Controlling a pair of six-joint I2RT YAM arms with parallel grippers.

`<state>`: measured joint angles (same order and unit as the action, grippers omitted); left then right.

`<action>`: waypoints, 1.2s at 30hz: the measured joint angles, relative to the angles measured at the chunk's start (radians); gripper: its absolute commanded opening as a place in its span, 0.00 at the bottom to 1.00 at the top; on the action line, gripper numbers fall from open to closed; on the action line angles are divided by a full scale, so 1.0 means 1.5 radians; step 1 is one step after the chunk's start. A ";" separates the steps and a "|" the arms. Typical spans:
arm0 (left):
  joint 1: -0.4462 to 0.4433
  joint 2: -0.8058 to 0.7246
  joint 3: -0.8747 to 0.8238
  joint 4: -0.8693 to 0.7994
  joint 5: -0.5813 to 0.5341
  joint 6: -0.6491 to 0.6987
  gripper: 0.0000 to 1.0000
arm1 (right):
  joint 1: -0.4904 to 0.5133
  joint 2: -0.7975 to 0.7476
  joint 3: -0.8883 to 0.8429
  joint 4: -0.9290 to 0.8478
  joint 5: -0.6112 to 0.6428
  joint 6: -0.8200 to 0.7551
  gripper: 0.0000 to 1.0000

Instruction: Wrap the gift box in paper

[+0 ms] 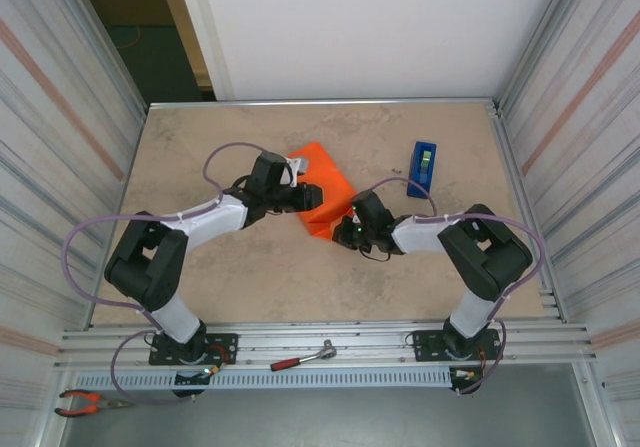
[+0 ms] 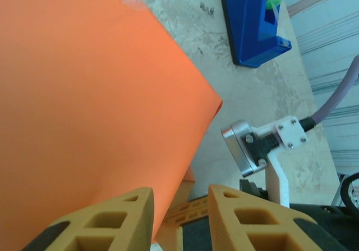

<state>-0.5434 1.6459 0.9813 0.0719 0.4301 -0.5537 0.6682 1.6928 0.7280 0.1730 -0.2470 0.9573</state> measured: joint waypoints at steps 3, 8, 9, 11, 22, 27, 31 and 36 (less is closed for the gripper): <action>0.004 0.000 0.015 -0.016 -0.001 0.017 0.36 | -0.009 -0.051 0.000 -0.038 0.001 -0.006 0.00; 0.003 -0.012 0.022 -0.035 -0.002 0.038 0.33 | -0.052 -0.124 0.001 -0.086 -0.001 -0.029 0.00; 0.001 -0.015 0.022 -0.036 -0.003 0.040 0.31 | -0.064 -0.130 0.001 -0.094 -0.003 -0.033 0.00; -0.007 -0.024 0.019 -0.035 -0.004 0.042 0.29 | -0.085 -0.139 0.000 -0.105 -0.006 -0.035 0.00; -0.061 -0.064 -0.033 -0.025 -0.008 0.043 0.24 | -0.162 -0.158 -0.041 -0.126 -0.016 -0.038 0.00; -0.061 -0.063 -0.044 -0.014 -0.008 0.043 0.24 | -0.167 -0.158 -0.044 -0.131 -0.028 -0.041 0.06; -0.061 -0.057 -0.057 0.003 -0.008 0.042 0.24 | -0.167 -0.142 -0.044 -0.125 -0.040 -0.048 0.12; -0.060 -0.036 -0.076 0.010 -0.008 0.042 0.24 | -0.159 -0.101 -0.037 -0.121 -0.049 -0.053 0.22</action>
<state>-0.6338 1.5925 0.8669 0.0864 0.4183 -0.4908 0.4297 1.5410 0.6720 -0.0086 -0.3202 0.8776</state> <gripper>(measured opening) 0.237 0.192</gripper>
